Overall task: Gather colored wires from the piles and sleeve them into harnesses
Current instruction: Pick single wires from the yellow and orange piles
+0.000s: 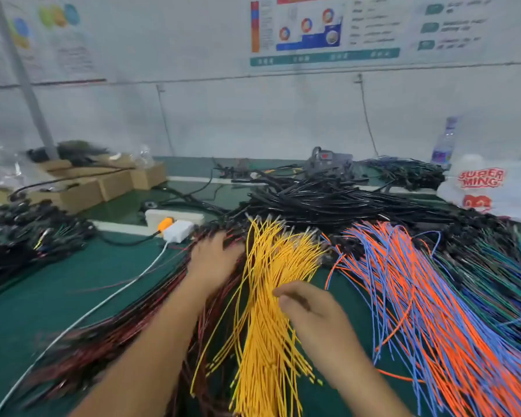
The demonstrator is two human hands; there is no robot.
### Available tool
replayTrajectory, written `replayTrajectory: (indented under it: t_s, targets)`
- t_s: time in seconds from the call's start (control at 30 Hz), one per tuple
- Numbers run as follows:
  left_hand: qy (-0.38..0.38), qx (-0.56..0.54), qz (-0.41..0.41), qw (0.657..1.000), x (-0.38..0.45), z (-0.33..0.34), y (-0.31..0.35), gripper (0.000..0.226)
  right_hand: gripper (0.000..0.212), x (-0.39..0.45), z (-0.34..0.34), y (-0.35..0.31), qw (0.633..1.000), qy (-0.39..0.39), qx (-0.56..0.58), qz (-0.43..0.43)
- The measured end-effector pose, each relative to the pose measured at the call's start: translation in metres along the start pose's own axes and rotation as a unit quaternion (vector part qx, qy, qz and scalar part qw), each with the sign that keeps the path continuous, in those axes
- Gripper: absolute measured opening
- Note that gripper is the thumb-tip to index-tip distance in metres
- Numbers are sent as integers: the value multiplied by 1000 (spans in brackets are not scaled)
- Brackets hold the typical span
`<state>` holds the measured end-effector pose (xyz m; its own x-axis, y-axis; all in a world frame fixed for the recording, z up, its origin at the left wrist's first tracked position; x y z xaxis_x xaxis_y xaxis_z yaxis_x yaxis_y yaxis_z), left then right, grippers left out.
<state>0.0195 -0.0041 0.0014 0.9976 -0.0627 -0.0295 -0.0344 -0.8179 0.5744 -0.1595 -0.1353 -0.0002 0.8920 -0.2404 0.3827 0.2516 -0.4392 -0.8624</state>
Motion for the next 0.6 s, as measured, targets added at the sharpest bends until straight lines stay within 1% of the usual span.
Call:
replayTrajectory:
  t_s: [0.03, 0.07, 0.1, 0.13, 0.2, 0.27, 0.3, 0.33, 0.4, 0.43, 0.47, 0.5, 0.53, 0.6]
  targets:
    - [16, 96, 2, 995, -8, 21, -10, 66, 13, 6, 5, 8, 999, -17, -46, -2]
    - [41, 172, 24, 984, -14, 40, -17, 68, 15, 10, 8, 15, 992, -39, -118, -2]
    - [78, 225, 56, 970, -21, 59, -28, 67, 23, 12, 12, 25, 980, -65, -186, -12]
    - [96, 250, 77, 960, -28, 70, -35, 66, 29, 12, 13, 31, 966, -87, -242, -16]
    - [113, 229, 87, 963, -28, 66, -30, 61, 34, 8, 9, 45, 948, -95, -301, -33]
    - [113, 194, 85, 971, -24, 55, -25, 54, 33, 3, 3, 54, 948, -90, -304, -37]
    - [125, 174, 84, 973, -26, 52, -25, 50, 32, 2, 2, 57, 951, -82, -295, -41]
    - [145, 147, 81, 975, -28, 51, -26, 47, 32, 1, 1, 58, 952, -74, -294, -44]
    - [206, 114, 38, 971, -32, 45, -26, 46, 30, 3, 3, 58, 946, -77, -310, -53]
    - [229, 112, 7, 967, -32, 42, -27, 48, 29, 4, 4, 58, 945, -76, -313, -54]
    - [236, 116, -19, 965, -31, 40, -27, 51, 28, 5, 4, 57, 947, -71, -309, -54]
    - [227, 133, -35, 964, -31, 41, -28, 52, 27, 6, 4, 57, 951, -64, -298, -52]
    - [217, 155, -45, 963, -31, 43, -29, 51, 26, 6, 4, 56, 956, -57, -285, -50]
    - [213, 181, -30, 960, -30, 45, -29, 45, 24, 7, 4, 55, 964, -46, -256, -52]
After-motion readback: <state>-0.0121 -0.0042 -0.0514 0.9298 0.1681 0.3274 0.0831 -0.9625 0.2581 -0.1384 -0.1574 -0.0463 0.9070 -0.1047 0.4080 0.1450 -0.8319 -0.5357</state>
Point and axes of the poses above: each hand's wrist, its own x-axis towards the middle knuckle, its own z-axis out of the palm, y = z × x, the point moved 2 cm from there along x, towards the middle knuckle, and after that the axes turned 10 degrees about -z, right-handed, at the moved point
